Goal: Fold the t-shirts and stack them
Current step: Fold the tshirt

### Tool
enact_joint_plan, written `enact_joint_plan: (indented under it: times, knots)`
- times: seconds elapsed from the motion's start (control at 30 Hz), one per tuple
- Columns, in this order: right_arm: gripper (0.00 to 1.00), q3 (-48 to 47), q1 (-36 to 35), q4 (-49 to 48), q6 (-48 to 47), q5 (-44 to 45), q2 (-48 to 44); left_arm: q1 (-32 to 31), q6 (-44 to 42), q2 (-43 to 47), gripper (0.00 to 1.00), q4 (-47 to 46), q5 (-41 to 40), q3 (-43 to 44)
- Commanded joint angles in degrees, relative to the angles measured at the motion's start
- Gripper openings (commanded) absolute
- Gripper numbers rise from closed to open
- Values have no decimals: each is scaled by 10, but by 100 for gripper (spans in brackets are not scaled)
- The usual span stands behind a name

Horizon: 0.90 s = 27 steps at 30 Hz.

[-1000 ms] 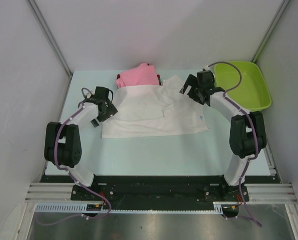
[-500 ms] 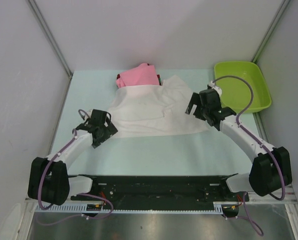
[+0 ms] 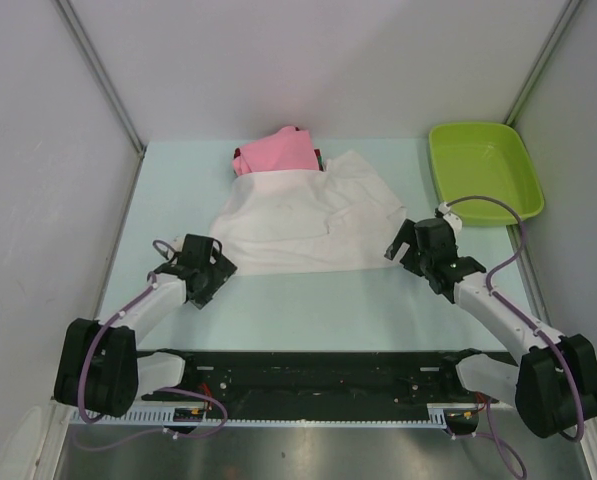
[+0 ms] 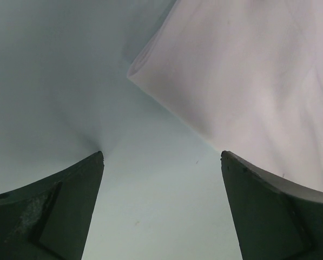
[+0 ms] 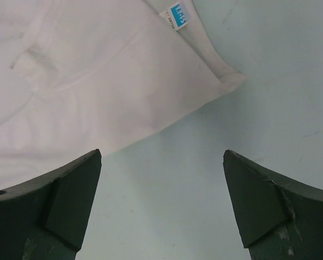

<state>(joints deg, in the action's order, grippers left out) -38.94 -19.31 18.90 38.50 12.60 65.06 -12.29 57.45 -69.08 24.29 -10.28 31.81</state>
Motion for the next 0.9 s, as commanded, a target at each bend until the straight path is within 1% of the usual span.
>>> enact_joint_plan:
  times: [0.0,0.13,0.2,0.23,0.27,0.33,0.37,0.43,0.53,0.6,0.73,0.77,0.83,0.87]
  knots:
    - [99,39,1,-73,56,-15,-21,3,80,-24,94,-45,5,-27]
    - [97,67,1,-106,79,-24,-23,10,102,-65,92,-56,15,-28]
    - [95,79,2,-123,84,-28,-21,14,110,-74,87,-68,13,-33]
    - [95,82,3,-129,86,-28,-20,14,110,-77,84,-67,12,-31]
    - [95,85,4,-134,87,-31,-20,15,111,-80,74,-67,14,-28]
    - [95,91,5,-141,90,-35,-16,19,110,-84,64,-66,18,-25]
    - [94,92,6,-145,90,-35,-14,20,108,-84,56,-65,18,-25]
    - [94,93,9,-148,88,-41,-7,23,108,-84,51,-63,20,-24]
    - [94,94,16,-153,88,-46,0,27,105,-87,49,-58,18,-20]
    - [94,94,16,-158,88,-47,5,32,102,-90,41,-54,15,-17]
    - [95,95,20,-174,98,-53,27,37,96,-98,35,-50,13,-9]
    - [95,96,23,-176,105,-54,31,38,94,-100,27,-49,14,-5]
    - [94,99,26,-183,111,-64,43,43,93,-102,22,-50,15,-4]
    - [95,101,26,-185,112,-64,46,46,92,-104,17,-50,16,-3]
